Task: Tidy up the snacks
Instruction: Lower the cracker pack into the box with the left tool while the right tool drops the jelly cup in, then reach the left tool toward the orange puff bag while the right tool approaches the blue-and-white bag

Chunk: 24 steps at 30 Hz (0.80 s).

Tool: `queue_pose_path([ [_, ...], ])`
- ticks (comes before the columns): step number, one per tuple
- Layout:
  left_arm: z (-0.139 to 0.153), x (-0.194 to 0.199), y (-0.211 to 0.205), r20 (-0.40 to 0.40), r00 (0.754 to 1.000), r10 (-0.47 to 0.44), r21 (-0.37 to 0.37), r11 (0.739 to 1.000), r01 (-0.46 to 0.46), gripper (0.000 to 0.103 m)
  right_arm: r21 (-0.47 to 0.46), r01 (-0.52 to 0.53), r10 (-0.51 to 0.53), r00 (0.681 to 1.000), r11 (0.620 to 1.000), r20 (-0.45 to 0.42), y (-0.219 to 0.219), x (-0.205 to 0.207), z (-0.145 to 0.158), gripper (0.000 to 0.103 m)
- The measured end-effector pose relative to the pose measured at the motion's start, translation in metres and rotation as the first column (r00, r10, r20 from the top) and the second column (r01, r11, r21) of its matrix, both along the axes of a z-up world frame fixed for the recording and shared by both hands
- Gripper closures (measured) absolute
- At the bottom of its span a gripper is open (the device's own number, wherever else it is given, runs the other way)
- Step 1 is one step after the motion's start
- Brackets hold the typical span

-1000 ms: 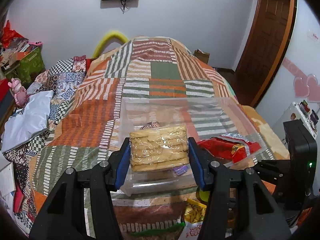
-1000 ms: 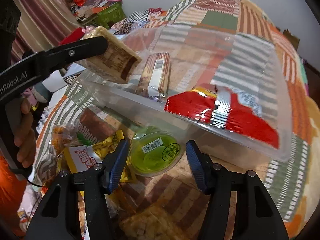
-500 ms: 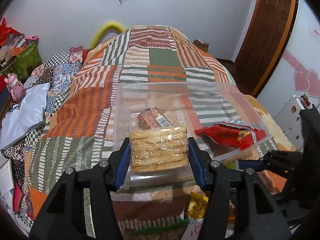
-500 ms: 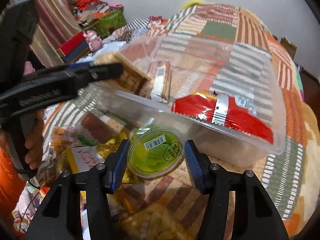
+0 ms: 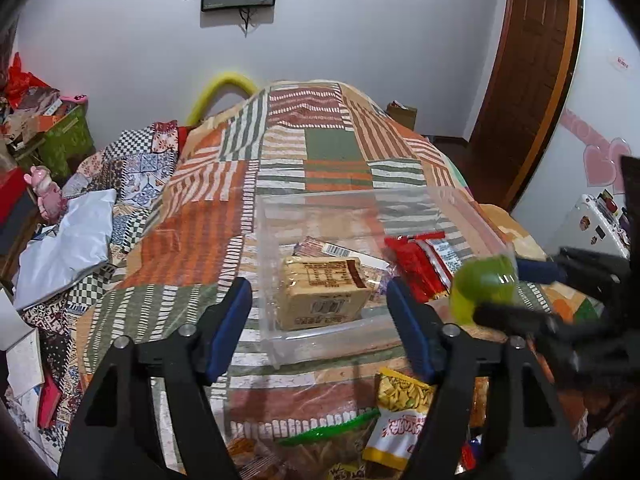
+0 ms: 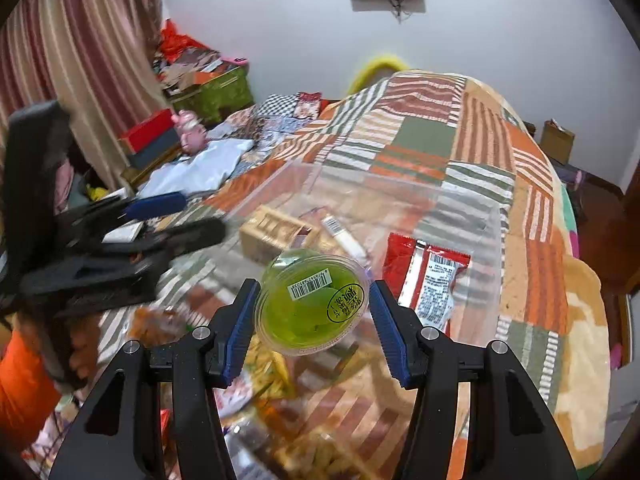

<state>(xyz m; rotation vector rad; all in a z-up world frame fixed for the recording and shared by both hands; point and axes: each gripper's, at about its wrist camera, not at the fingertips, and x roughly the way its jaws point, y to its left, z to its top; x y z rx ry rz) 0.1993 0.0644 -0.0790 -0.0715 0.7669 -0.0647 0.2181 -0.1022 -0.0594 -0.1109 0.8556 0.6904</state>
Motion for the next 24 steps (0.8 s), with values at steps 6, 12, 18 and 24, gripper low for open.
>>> queue_pose_path([
  [6,-0.006,-0.007,0.011,-0.004,1.0,0.024,0.013,1.0,-0.024,0.023,-0.031,0.056,-0.056,0.998,0.998,-0.006,0.01,0.024,-0.017,0.05],
  [12,-0.023,-0.008,0.027,-0.05,0.997,0.054,0.014,0.998,-0.054,0.023,-0.038,0.042,-0.044,0.997,0.998,-0.06,0.015,0.035,-0.026,0.083],
  [18,-0.035,-0.014,0.041,-0.085,0.993,0.083,0.0,0.997,-0.083,0.023,-0.048,0.039,-0.042,0.997,0.998,-0.059,0.011,0.028,-0.025,0.083],
  [24,-0.028,-0.033,0.055,-0.078,0.99,0.119,-0.013,0.993,-0.12,0.021,-0.043,0.047,-0.048,0.998,0.998,-0.027,-0.001,0.009,-0.01,0.078],
])
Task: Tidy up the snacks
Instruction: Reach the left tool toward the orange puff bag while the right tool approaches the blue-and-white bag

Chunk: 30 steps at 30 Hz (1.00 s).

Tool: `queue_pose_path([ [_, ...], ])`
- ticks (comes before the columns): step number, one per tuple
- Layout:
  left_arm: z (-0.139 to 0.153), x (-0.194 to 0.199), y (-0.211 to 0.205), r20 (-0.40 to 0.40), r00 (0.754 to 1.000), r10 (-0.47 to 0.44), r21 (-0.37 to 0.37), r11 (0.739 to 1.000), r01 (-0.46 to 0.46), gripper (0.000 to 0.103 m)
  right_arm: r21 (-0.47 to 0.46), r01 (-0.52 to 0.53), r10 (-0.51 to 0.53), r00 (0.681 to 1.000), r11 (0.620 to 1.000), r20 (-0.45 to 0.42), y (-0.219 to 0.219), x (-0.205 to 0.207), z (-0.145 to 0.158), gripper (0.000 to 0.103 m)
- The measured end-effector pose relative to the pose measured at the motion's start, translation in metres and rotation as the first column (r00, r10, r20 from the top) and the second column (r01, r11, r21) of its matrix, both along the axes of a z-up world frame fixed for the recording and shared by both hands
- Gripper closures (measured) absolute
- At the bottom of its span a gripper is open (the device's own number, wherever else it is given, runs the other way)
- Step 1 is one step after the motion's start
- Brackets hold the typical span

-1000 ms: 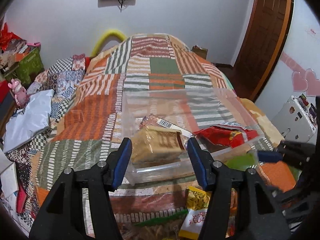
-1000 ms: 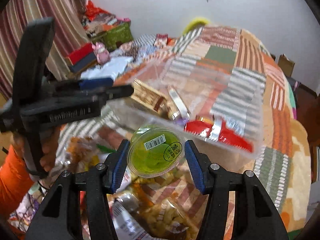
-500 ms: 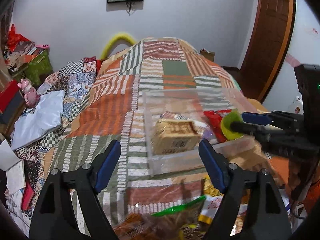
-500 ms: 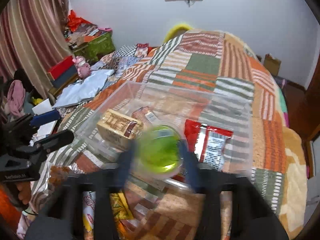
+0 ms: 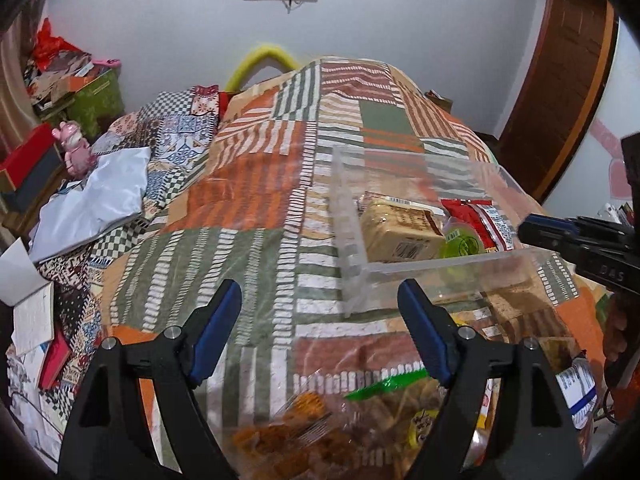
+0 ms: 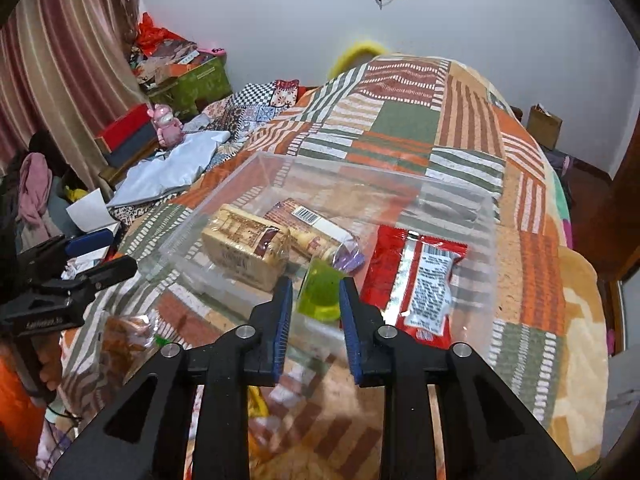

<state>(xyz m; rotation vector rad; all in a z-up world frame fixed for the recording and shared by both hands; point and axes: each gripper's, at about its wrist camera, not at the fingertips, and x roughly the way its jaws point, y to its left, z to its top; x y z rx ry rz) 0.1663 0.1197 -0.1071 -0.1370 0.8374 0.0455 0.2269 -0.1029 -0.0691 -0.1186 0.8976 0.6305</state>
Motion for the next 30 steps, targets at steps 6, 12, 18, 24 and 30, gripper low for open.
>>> queue_pose_path([
  [6,0.002,-0.022,0.006,-0.007,1.0,0.024,0.013,1.0,-0.024,0.015,0.03,0.018,-0.02,0.999,0.999,0.038,-0.017,-0.026,0.016,0.055],
  [12,-0.003,-0.045,0.01,-0.039,0.998,0.04,0.007,0.999,-0.04,0.013,0.051,0.033,-0.035,0.998,0.998,0.043,-0.03,-0.053,0.023,0.045],
  [18,-0.017,-0.064,0.01,-0.085,0.995,0.055,0.018,0.998,-0.053,0.012,0.047,0.035,-0.036,0.999,0.998,0.029,-0.034,-0.073,0.018,0.044],
  [24,-0.039,-0.078,0.006,-0.142,0.988,0.053,-0.006,0.999,-0.054,0.012,0.037,0.039,-0.04,0.999,0.999,0.008,-0.041,-0.091,0.008,0.044],
  [30,-0.057,-0.09,0.005,-0.187,0.981,0.058,-0.015,0.998,-0.061,0.012,0.002,0.027,-0.027,0.999,1.0,-0.03,-0.045,-0.112,-0.01,0.043],
])
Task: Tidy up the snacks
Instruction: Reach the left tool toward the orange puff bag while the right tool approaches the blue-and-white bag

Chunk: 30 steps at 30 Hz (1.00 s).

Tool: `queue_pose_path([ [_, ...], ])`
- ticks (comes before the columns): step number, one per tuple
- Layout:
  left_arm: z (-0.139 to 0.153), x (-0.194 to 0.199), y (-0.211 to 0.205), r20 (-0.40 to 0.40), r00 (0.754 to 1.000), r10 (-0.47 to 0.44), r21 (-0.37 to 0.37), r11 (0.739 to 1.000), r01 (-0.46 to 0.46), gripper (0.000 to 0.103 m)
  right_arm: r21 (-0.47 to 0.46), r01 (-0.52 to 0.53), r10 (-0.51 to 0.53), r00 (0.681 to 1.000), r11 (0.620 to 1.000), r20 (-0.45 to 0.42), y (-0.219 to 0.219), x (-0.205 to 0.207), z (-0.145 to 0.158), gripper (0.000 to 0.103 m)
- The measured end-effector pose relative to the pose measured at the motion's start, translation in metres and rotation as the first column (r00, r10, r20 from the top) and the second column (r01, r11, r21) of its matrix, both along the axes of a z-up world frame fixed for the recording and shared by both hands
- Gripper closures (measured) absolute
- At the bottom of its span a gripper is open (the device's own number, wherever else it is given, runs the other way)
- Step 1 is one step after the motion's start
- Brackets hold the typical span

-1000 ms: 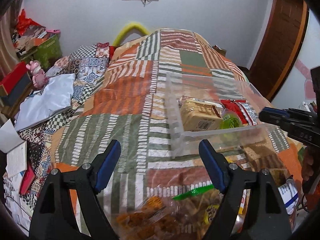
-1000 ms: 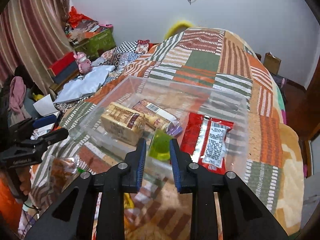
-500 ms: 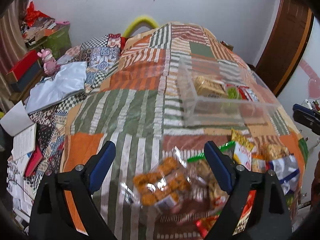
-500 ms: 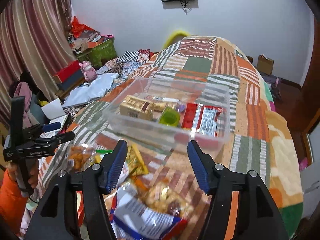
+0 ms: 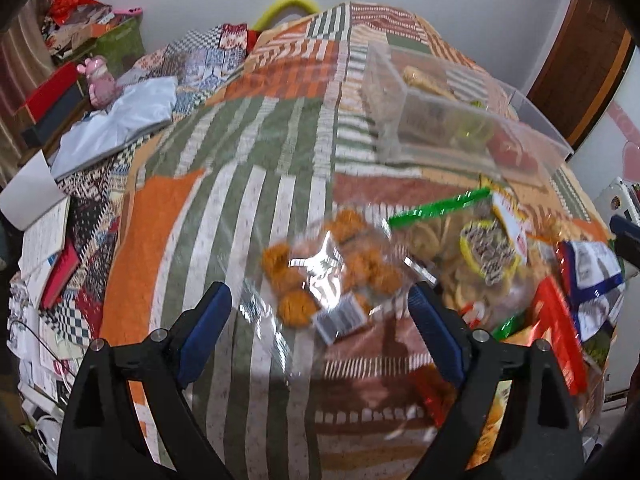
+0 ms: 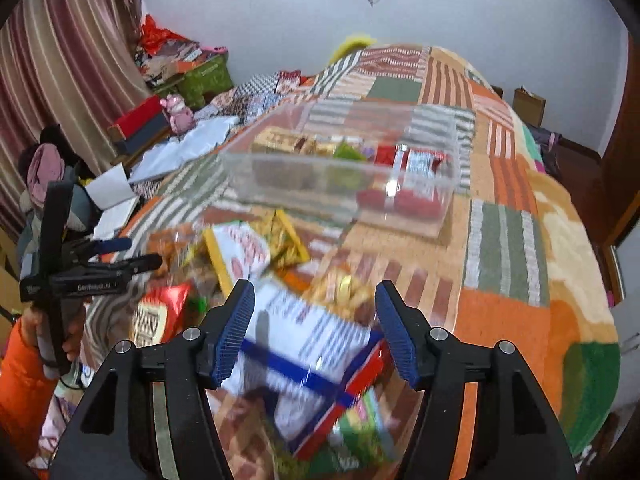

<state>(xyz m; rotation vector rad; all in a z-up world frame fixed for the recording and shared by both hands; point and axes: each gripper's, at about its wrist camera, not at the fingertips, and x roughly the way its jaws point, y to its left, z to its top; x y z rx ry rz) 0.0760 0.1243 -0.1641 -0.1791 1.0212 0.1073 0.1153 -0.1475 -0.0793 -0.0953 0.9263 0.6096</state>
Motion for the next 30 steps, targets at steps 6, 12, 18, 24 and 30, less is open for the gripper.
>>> queue_pose_path([
  [6,-0.017,-0.005,0.002,-0.051,0.999,0.001,-0.022,1.0,-0.002,0.012,-0.019,-0.016,0.016,1.0,1.0,-0.026,-0.002,-0.014,-0.012,0.029],
  [12,-0.025,0.002,-0.001,-0.057,0.998,0.002,-0.007,1.0,-0.003,0.007,-0.071,-0.048,0.047,0.999,0.996,-0.015,0.008,-0.021,-0.021,0.017],
  [18,-0.021,0.016,0.0,-0.047,0.999,-0.006,0.022,1.0,0.007,0.007,-0.127,-0.055,0.057,0.998,0.99,0.012,0.015,-0.016,-0.025,0.008],
  [24,-0.012,0.031,0.009,-0.014,1.0,0.018,0.05,0.999,-0.017,0.007,-0.107,-0.034,0.032,0.999,0.994,-0.022,0.012,0.0,-0.032,0.005],
  [30,-0.015,0.049,0.02,-0.014,0.999,0.033,-0.004,0.999,-0.033,0.003,-0.086,-0.021,0.019,1.0,0.996,-0.022,0.008,0.009,-0.033,0.005],
])
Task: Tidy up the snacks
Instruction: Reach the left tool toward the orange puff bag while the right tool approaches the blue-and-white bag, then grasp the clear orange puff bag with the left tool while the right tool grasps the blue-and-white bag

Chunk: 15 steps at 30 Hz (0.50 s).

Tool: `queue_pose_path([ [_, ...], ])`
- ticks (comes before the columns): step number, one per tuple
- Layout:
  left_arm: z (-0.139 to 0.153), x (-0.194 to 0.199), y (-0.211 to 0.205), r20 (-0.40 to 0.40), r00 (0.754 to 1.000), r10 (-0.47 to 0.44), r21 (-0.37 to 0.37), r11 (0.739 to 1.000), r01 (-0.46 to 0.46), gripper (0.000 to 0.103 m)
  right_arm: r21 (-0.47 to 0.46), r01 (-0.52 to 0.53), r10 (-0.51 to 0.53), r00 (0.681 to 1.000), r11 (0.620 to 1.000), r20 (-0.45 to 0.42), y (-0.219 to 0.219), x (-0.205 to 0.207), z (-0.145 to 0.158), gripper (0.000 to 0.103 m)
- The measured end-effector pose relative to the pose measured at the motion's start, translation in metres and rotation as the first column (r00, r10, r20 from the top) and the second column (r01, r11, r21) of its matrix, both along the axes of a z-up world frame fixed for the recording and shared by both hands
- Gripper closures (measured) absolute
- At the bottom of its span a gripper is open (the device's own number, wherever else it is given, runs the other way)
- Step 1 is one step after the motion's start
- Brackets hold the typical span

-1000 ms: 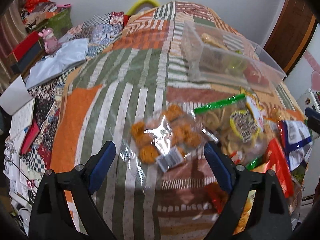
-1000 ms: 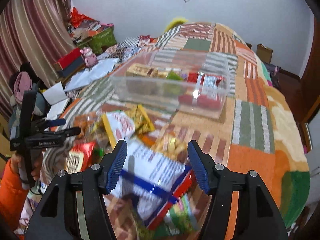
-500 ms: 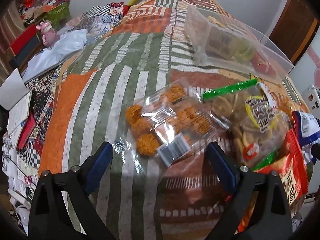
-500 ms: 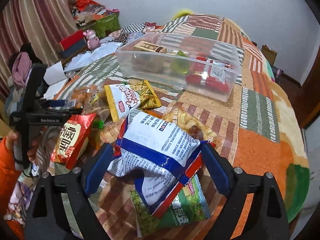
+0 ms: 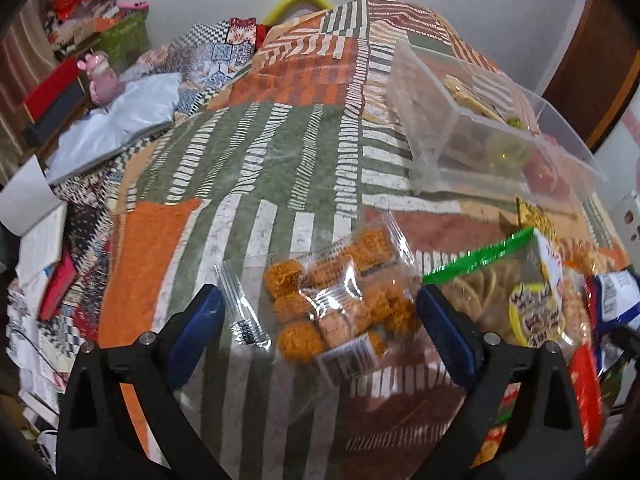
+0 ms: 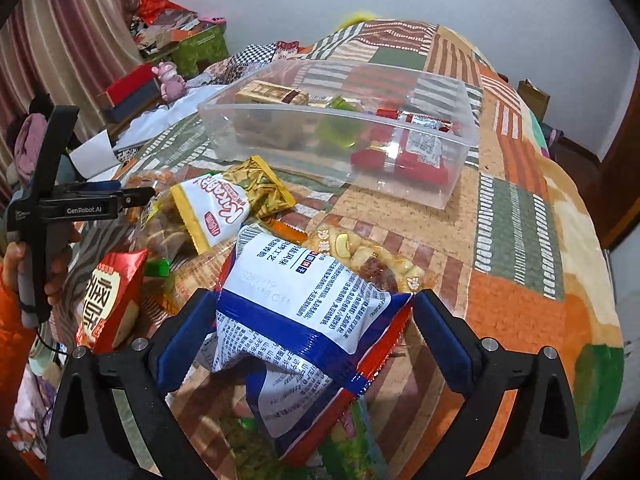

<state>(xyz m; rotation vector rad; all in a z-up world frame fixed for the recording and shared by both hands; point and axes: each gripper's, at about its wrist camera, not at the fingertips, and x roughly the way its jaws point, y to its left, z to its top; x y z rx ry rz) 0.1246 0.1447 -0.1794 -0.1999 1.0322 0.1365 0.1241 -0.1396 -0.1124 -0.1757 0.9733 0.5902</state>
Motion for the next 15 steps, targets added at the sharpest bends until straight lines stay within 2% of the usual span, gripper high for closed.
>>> queue_pose_path([
  [3,-0.007,0.009,-0.001,-0.014,1.0,-0.005,-0.018,1.0,0.004,0.0,0.01,0.007,-0.007,1.0,1.0,-0.013,0.001,0.003,-0.002,0.005],
  [7,-0.012,0.015,-0.012,-0.01,1.0,-0.017,0.034,0.999,0.017,0.0,0.01,0.009,-0.009,1.0,1.0,-0.005,0.003,0.003,-0.003,0.005],
  [11,-0.017,0.02,-0.013,-0.013,1.0,-0.021,0.032,0.999,0.021,0.0,0.008,0.014,-0.014,1.0,1.0,0.002,0.003,0.004,-0.005,0.005],
  [15,-0.017,0.02,-0.012,-0.008,1.0,-0.029,0.026,0.999,0.03,0.0,0.017,0.03,-0.031,0.999,0.999,0.014,0.001,0.004,-0.004,0.01],
])
